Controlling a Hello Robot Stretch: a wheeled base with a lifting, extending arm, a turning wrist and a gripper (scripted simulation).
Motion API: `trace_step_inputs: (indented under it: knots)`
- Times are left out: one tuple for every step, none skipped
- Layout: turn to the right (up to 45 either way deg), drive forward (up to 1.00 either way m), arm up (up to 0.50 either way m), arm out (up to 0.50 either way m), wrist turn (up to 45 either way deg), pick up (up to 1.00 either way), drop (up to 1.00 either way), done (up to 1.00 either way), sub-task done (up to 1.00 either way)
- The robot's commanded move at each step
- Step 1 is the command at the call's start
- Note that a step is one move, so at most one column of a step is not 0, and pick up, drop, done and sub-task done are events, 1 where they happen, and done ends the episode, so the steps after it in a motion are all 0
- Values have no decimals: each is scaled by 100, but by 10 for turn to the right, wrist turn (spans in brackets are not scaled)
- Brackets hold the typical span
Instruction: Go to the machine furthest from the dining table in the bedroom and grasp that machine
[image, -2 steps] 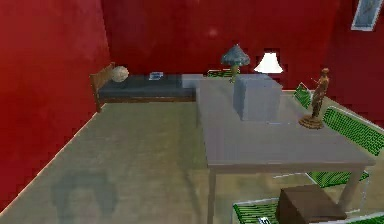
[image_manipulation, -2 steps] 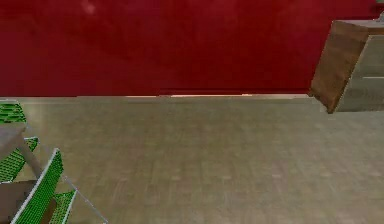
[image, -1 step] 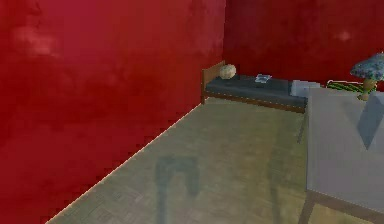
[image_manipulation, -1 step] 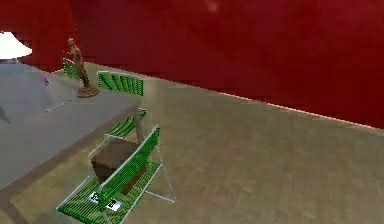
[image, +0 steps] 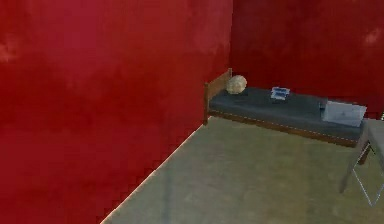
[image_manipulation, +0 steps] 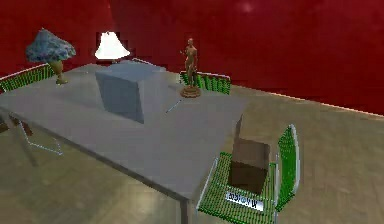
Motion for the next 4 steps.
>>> trace_step_inputs:
  knots:
    - [210,0,0,0,0,0,0,0,0]
    - [0,100,0,0,0,0,0,0,0]
    - [30,0,0,0,0,0,0,0,0]
    - [0,65,0,0,0,0,0,0,0]
